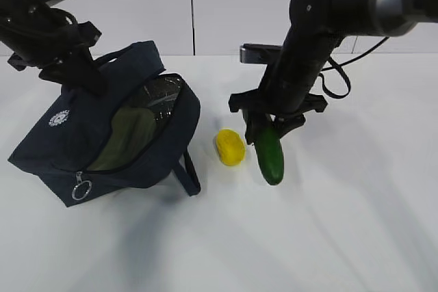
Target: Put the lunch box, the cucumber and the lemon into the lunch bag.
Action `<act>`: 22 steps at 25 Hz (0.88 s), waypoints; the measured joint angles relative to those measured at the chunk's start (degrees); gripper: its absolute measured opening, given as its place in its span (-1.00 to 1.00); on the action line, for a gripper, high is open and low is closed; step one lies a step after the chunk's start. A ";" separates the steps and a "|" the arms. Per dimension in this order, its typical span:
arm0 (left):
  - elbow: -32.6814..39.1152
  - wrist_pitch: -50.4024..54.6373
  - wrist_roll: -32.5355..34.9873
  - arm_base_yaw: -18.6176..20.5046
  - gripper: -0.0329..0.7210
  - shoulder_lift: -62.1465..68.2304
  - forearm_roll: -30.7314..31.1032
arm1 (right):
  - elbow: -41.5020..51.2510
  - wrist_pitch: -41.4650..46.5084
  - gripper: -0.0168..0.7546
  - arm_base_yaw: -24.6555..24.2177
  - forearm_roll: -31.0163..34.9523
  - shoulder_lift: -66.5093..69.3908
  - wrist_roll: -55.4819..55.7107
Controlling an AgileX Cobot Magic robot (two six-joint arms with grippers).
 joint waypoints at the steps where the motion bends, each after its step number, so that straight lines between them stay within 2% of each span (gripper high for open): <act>1: 0.00 0.00 -0.08 0.00 -0.93 0.00 -0.46 | 0.00 -0.38 -0.13 0.00 3.17 -0.56 -2.21; 11: 0.00 0.00 -0.08 0.00 -0.93 0.00 -4.22 | 0.00 -3.22 -0.13 0.00 40.05 -1.32 -26.40; 22: 0.00 -1.39 0.11 0.06 -0.93 0.00 -10.98 | 0.00 -2.07 -0.13 0.00 61.85 5.35 -31.48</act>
